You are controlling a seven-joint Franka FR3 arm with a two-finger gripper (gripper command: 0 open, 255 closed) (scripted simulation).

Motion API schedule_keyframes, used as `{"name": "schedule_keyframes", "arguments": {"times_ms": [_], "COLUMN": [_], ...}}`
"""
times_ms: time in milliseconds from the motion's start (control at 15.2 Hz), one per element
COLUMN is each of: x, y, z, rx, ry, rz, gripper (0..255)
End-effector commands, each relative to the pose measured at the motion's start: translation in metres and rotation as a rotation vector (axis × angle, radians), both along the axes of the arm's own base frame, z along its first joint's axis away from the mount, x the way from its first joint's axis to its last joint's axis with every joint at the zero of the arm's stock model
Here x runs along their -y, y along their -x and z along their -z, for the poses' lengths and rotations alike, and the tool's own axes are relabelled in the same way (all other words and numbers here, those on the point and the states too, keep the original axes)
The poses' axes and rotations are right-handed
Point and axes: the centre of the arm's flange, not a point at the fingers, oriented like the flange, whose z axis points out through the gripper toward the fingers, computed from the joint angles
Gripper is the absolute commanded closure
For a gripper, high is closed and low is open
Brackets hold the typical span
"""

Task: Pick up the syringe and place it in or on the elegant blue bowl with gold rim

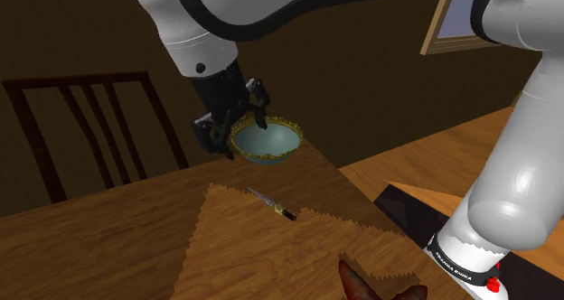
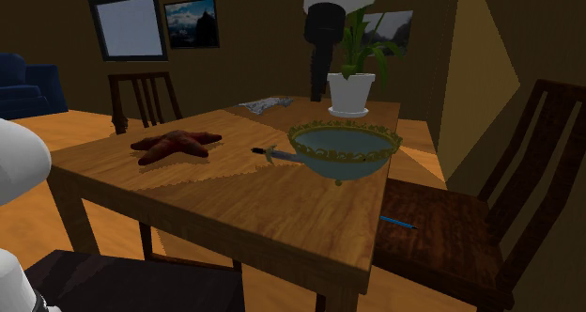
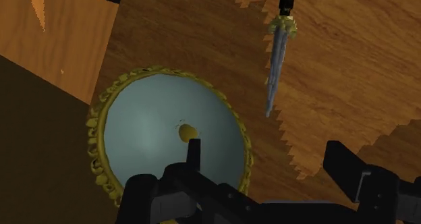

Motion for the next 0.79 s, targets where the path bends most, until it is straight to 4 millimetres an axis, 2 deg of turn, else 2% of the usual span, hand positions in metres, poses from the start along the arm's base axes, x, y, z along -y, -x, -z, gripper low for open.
{"name": "schedule_keyframes", "arguments": {"times_ms": [0, 132, 594, 726], "x": [0.005, 0.009, 0.018, 0.019], "y": [-0.004, -0.005, 0.006, 0.007], "z": [0.021, 0.045, 0.079, 0.082], "rx": [-0.105, -0.206, -0.206, -0.206], "ry": [-0.012, -0.024, -0.024, -0.024], "rz": [0.08, 0.156, 0.156, 0.156], "gripper": [0, 0, 0, 0]}}
